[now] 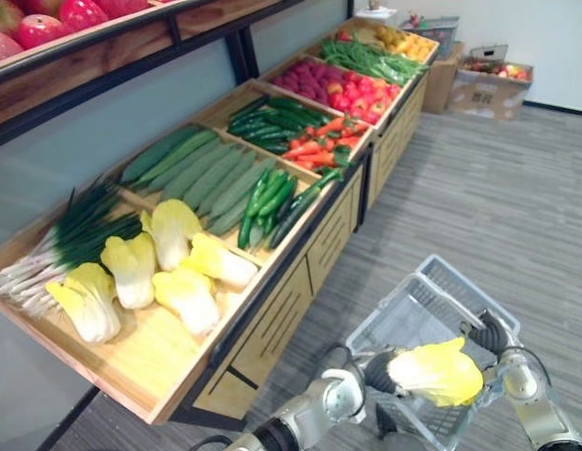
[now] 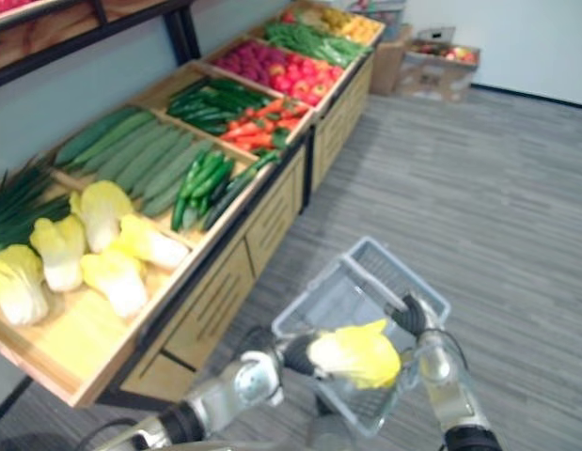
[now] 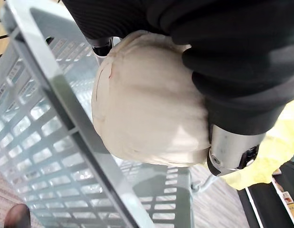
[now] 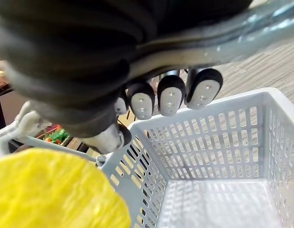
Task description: Pick vegetable in the basket
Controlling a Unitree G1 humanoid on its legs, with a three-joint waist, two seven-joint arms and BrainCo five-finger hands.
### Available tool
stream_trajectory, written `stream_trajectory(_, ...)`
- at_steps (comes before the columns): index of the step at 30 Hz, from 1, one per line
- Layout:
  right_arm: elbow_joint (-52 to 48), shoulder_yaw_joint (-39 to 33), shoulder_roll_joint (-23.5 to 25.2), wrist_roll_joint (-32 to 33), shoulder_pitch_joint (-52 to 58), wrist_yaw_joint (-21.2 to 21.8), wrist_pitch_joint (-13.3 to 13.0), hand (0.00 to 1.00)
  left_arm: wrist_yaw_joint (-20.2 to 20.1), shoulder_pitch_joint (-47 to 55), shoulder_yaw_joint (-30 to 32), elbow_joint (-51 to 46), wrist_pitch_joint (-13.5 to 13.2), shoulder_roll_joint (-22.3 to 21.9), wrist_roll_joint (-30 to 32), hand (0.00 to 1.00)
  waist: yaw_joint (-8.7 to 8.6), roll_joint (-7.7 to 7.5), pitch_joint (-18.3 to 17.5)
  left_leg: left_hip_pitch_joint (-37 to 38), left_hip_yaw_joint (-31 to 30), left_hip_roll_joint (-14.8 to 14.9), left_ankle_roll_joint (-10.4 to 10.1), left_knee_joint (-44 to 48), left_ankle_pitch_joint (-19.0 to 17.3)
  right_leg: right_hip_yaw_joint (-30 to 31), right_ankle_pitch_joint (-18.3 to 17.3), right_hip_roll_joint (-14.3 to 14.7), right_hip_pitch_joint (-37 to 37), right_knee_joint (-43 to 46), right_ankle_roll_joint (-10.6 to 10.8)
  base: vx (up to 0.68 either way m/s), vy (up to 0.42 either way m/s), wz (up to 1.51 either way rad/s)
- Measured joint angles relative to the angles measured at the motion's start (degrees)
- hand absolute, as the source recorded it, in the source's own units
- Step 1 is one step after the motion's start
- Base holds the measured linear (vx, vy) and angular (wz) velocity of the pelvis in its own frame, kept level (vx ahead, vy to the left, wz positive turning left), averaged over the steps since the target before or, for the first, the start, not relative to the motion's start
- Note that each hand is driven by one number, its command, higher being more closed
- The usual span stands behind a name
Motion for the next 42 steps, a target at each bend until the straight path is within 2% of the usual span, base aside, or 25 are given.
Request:
stream_trajectory(4,0.0,0.4,1.9,0.1,0.0,-0.2,0.0,1.00,2.2,-2.1,0.2,3.5,1.8,-1.2,3.5,0.00,-0.42,-0.71,0.1,0.0,0.9,0.2,-0.4,0.0,-0.3,0.7,0.0,0.4,-0.1,0.0,0.0,-0.01,-0.013,-0.10)
stream_trajectory(8,0.1,0.5,3.0,0.1,0.0,-0.2,0.0,1.00,4.2,-2.8,0.2,3.5,2.2,-1.6,4.2,0.00,-0.45,-1.36,0.5,0.1,0.9,0.3,-0.4,0.0,-0.3,0.6,0.0,0.5,-0.2,0.0,0.0,-0.01,-0.037,0.00)
stream_trajectory(19,2.2,0.8,3.1,0.1,0.0,-0.4,0.0,1.00,4.4,-4.3,0.6,3.6,2.5,-1.8,4.3,0.00,-0.38,-1.88,0.7,0.1,0.1,0.3,-0.4,0.0,-0.3,-0.6,-0.1,0.3,0.2,0.0,-0.1,-0.01,-0.009,0.03)
stream_trajectory(26,3.2,0.9,3.1,0.1,0.0,-1.2,0.0,1.00,5.3,-4.3,0.6,2.4,2.3,-1.8,6.6,0.00,0.09,-2.40,0.7,-0.1,-0.7,0.4,-0.3,0.0,-0.2,-1.4,-0.1,0.1,0.4,0.0,-0.1,-0.03,-0.033,0.06)
stream_trajectory(29,4.6,0.6,3.0,0.2,0.0,-1.8,0.0,1.00,5.5,-4.2,0.6,-3.0,1.8,-1.1,6.4,0.00,0.33,-2.47,0.6,-0.9,-1.9,0.3,-0.1,0.0,0.0,-2.5,-0.3,-0.4,0.6,0.0,0.0,-0.03,-0.028,0.20)
stream_trajectory(30,5.4,0.2,3.0,0.2,0.1,-1.9,0.0,1.00,5.4,-3.7,0.6,-7.6,1.3,-0.2,6.4,0.00,0.40,-2.49,0.6,-1.4,-2.7,0.2,0.2,0.0,0.1,-3.0,-0.4,-0.7,0.5,0.0,0.2,-0.03,-0.026,0.34)
stream_trajectory(34,8.9,-2.2,2.8,1.3,0.2,-2.0,0.0,1.00,4.2,0.8,1.7,-23.8,-2.6,4.4,5.3,0.00,2.60,-2.23,0.2,-2.3,-4.3,0.3,0.4,0.1,0.3,-4.3,-0.5,-0.9,0.6,0.0,0.2,-0.01,-0.034,0.22)
stream_trajectory(36,10.1,-4.0,2.5,1.3,0.8,-2.0,-0.1,1.00,4.1,7.0,5.9,-32.5,-4.7,8.3,2.6,0.00,2.79,-2.07,0.0,-2.6,-5.9,0.4,0.6,0.3,0.4,-5.6,-0.7,-1.2,1.4,0.1,0.5,0.00,-0.026,0.30)
stream_trajectory(37,10.3,-4.5,2.4,1.4,1.3,-2.1,-0.1,1.00,4.1,8.9,7.5,-34.3,-4.9,9.2,1.6,0.00,2.90,-2.07,0.0,-2.7,-6.3,0.3,0.6,0.3,0.4,-5.9,-0.7,-1.3,1.5,0.1,0.5,-0.01,-0.020,0.39)
stream_trajectory(40,11.4,-4.9,2.3,1.6,2.6,-2.3,-0.1,1.00,4.4,19.8,17.7,-42.3,-5.3,13.9,-1.5,0.00,3.09,-1.95,-0.3,-3.0,-7.7,0.2,0.7,1.1,0.5,-7.4,-0.7,-1.8,2.3,0.1,0.4,-0.02,-0.014,0.23)
stream_trajectory(42,11.6,-4.9,2.0,1.6,3.7,-2.3,-0.2,1.00,4.5,24.2,22.2,-43.3,-5.5,15.5,-2.5,0.00,3.38,-1.86,-0.4,-3.1,-8.8,0.0,0.9,1.1,0.6,-8.4,-0.8,-2.2,2.8,0.1,0.3,-0.03,-0.020,0.24)
